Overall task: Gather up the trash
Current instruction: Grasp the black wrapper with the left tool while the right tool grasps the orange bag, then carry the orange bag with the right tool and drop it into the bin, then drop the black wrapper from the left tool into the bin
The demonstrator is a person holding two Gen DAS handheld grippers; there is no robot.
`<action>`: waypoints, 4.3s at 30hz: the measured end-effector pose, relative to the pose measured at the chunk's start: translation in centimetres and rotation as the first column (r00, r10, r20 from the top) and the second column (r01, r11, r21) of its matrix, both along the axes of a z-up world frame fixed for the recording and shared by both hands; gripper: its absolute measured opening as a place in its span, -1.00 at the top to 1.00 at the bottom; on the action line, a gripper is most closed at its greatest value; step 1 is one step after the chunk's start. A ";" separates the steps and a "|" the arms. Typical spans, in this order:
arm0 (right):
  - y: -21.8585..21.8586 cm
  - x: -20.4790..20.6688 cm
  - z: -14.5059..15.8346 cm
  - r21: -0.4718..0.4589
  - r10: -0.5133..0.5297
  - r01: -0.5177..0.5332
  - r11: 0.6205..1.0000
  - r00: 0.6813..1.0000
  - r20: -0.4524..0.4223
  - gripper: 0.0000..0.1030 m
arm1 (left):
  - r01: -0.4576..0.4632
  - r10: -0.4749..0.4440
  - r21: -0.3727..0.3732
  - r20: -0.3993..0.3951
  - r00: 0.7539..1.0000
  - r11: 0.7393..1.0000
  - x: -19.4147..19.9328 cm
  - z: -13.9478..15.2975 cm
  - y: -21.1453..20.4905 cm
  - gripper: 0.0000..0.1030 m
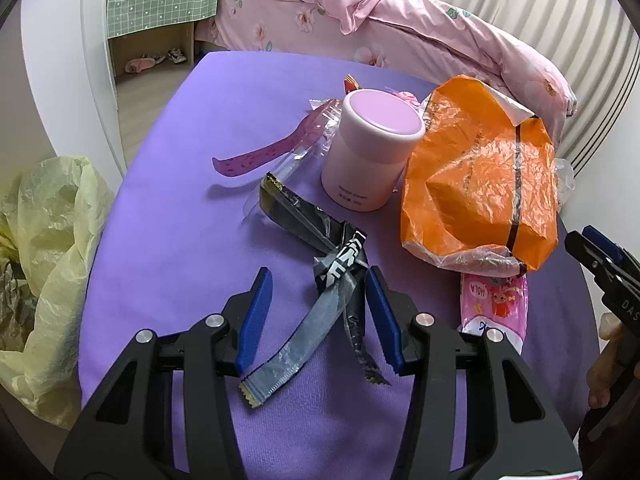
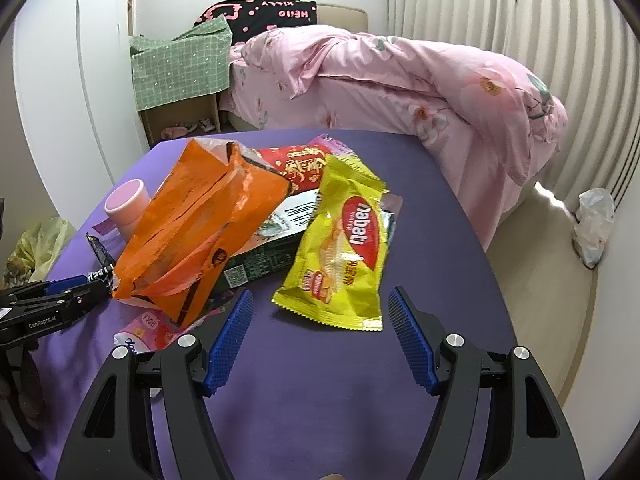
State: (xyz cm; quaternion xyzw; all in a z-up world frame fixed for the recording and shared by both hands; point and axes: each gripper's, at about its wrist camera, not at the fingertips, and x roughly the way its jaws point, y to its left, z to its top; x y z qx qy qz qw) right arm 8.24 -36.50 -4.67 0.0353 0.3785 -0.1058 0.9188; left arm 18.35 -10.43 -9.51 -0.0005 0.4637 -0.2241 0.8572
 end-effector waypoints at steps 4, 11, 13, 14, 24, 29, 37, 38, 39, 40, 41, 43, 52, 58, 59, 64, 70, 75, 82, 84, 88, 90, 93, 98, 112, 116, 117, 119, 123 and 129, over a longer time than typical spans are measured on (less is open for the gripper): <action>0.6 0.4 0.2 0.010 0.008 -0.008 1.000 1.000 0.008 -0.29 | 0.039 -0.039 0.026 0.004 0.999 0.999 -0.4 0.2 -0.1 0.35; 2.7 2.4 1.9 0.016 0.045 -0.046 0.999 0.997 0.060 -0.29 | 0.041 -0.042 -0.038 -0.025 0.999 0.998 -1.7 0.7 1.4 0.71; 3.4 3.5 2.2 0.015 0.057 -0.058 0.998 0.996 0.064 -0.29 | 0.039 -0.039 -0.049 -0.013 0.999 0.998 -2.3 1.1 1.9 0.71; 3.5 4.0 2.2 0.017 0.058 -0.059 0.998 0.996 0.063 -0.29 | 0.036 -0.036 -0.052 -0.004 0.999 0.998 -2.5 1.3 2.2 0.71; 3.6 6.6 0.2 0.167 -0.096 0.091 0.982 0.995 0.020 -0.29 | 0.008 -0.007 -0.075 0.021 1.000 0.997 -3.0 2.4 4.6 0.71; 4.7 6.3 -0.5 0.160 -0.049 0.047 0.986 0.999 0.007 0.19 | -0.002 0.003 -0.052 0.012 1.000 0.999 -3.4 1.9 5.0 0.71; 5.0 4.4 1.5 0.174 -0.006 -0.007 0.985 0.997 0.075 0.67 | -0.036 0.039 -0.049 0.056 0.998 0.998 -4.8 3.5 5.7 0.71; 5.0 4.2 1.9 0.171 0.002 -0.017 0.985 0.996 0.090 0.68 | -0.038 0.041 -0.049 0.063 0.997 0.998 -4.9 3.6 5.9 0.71; 5.1 3.9 2.2 0.164 0.010 -0.026 0.986 0.995 0.102 0.69 | -0.041 0.045 -0.048 0.075 0.996 0.998 -5.1 3.9 6.0 0.71; 5.0 3.8 2.6 0.160 0.024 -0.042 0.986 0.993 0.113 0.69 | -0.045 0.049 -0.049 0.082 0.995 0.998 -5.1 4.0 6.1 0.71; 5.0 3.6 2.8 0.163 0.036 -0.055 0.985 0.992 0.118 0.70 | -0.051 0.055 -0.051 0.089 0.995 0.997 -5.3 4.1 6.3 0.71; 4.9 3.4 3.1 0.186 0.061 -0.084 0.979 0.990 0.125 0.73 | -0.069 0.074 -0.059 0.098 0.992 0.996 -5.4 4.5 6.8 0.71; 5.2 3.0 6.0 0.181 0.132 -0.166 0.969 0.974 0.185 0.75 | -0.128 0.140 -0.087 0.149 0.979 0.988 -5.6 6.4 9.7 0.71; 6.0 2.6 8.3 0.136 0.176 -0.207 0.969 0.961 0.213 0.79 | -0.141 0.158 -0.108 0.169 0.973 0.984 -6.2 7.1 10.6 0.71; 6.2 2.5 8.6 0.126 0.182 -0.213 0.969 0.959 0.216 0.79 | -0.141 0.159 -0.110 0.174 0.972 0.984 -6.4 7.3 10.7 0.71; 7.8 2.2 9.8 0.096 0.226 -0.253 0.963 0.947 0.228 0.79 | -0.150 0.172 -0.125 0.198 0.965 0.981 -7.0 8.1 11.6 0.71; 10.8 2.6 10.1 0.063 0.295 -0.315 0.947 0.930 0.219 0.79 | -0.192 0.217 -0.131 0.212 0.953 0.973 -7.3 8.6 13.6 0.71; 13.7 3.6 9.7 0.035 0.362 -0.376 0.926 0.911 0.199 0.79 | -0.248 0.268 -0.118 0.209 0.940 0.962 -6.8 8.3 16.0 0.71; 17.3 6.2 8.7 0.007 0.458 -0.464 0.886 0.877 0.149 0.79 | -0.384 0.395 -0.092 0.188 0.899 0.919 -4.1 7.4 22.6 0.71; 17.9 7.0 8.4 -0.008 0.476 -0.479 0.878 0.869 0.132 0.79 | -0.406 0.412 -0.071 0.148 0.899 0.911 -2.8 6.3 24.1 0.71; 18.8 9.2 7.7 -0.008 0.496 -0.498 0.867 0.862 0.104 0.79 | -0.385 0.389 -0.064 0.048 0.920 0.921 -0.3 3.8 25.0 0.71; 19.0 10.3 7.3 -0.011 0.499 -0.500 0.866 0.862 0.089 0.79 | -0.372 0.374 -0.067 0.026 0.927 0.926 0.8 2.9 24.6 0.71; 19.3 12.0 6.8 0.006 0.503 -0.505 0.863 0.861 0.071 0.79 | -0.355 0.355 -0.089 -0.009 0.935 0.931 2.1 1.7 24.0 0.56; 20.7 13.8 7.3 0.044 0.536 -0.540 0.840 0.840 0.081 0.79 | -0.359 0.357 -0.149 -0.045 0.933 0.921 2.2 0.9 24.9 0.11; 38.9 17.1 2.0 0.063 0.744 -0.746 0.663 0.666 0.048 0.79 | -0.649 0.660 -0.125 0.083 0.747 0.750 -3.4 3.1 32.9 0.10; 41.0 16.6 -2.6 0.133 0.774 -0.763 0.633 0.627 -0.090 0.79 | -0.664 0.675 -0.128 0.082 0.733 0.736 -4.1 2.6 33.5 0.10; 41.1 16.3 -3.5 0.128 0.769 -0.759 0.639 0.628 -0.117 0.79 | -0.666 0.677 -0.126 0.083 0.731 0.735 -4.3 2.5 33.5 0.10; 41.1 16.4 -4.4 0.152 0.765 -0.750 0.644 0.626 -0.151 0.79 | -0.666 0.677 -0.129 0.075 0.732 0.734 -4.5 2.2 33.6 0.10; 40.0 16.8 -5.3 0.185 0.742 -0.719 0.670 0.641 -0.197 0.79 | -0.655 0.666 -0.135 0.056 0.744 0.744 -4.6 1.7 33.2 0.10; 38.8 16.3 -4.2 0.168 0.735 -0.716 0.678 0.655 -0.175 0.74 | -0.653 0.665 -0.147 0.048 0.745 0.743 -5.0 1.6 32.3 0.10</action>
